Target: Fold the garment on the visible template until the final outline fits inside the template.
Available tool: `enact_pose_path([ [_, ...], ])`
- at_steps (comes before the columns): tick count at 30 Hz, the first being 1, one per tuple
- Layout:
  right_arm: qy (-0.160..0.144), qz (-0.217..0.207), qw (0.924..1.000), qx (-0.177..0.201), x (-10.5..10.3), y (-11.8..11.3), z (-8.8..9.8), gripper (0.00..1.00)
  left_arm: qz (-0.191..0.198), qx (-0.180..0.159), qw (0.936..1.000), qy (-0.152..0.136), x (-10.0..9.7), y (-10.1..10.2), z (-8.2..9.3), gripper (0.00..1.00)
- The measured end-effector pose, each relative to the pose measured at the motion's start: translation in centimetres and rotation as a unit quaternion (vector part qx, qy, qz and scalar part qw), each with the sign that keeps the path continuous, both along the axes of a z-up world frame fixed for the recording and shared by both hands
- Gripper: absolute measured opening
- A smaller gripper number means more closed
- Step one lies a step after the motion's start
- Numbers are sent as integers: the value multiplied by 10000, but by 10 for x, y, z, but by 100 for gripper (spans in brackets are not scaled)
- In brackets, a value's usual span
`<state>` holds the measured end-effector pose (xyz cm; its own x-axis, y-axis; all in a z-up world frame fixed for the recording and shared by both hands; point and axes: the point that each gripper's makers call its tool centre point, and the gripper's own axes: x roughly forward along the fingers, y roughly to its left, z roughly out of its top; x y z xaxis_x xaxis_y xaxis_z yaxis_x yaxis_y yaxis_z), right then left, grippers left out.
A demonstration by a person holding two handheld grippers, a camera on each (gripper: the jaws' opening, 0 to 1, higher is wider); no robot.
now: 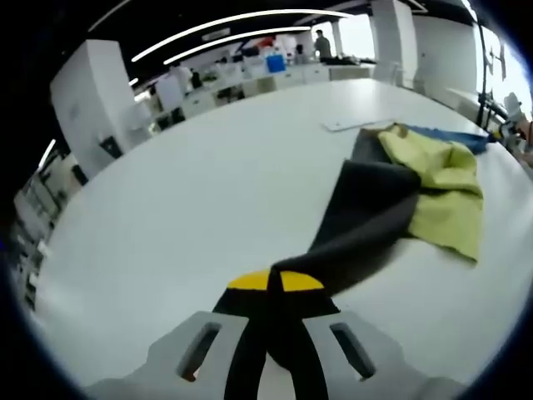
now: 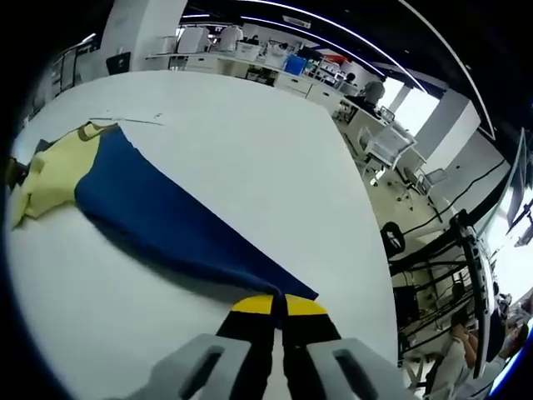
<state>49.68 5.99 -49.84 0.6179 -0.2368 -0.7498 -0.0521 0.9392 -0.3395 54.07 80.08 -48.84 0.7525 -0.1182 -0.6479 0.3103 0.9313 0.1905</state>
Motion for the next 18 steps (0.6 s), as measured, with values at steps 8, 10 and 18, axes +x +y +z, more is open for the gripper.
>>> enact_pose_path([
  [8,-60,-154,9998,131,2,-11,-3,0,232,181,9996,11,11,12,7,0],
  [10,-71,-167,9998,120,2,-13,-1,0,312,165,9994,-7,11,16,11,0],
  [18,8,-202,9996,194,4,-17,-8,0,617,-84,9980,-51,18,40,7,0],
])
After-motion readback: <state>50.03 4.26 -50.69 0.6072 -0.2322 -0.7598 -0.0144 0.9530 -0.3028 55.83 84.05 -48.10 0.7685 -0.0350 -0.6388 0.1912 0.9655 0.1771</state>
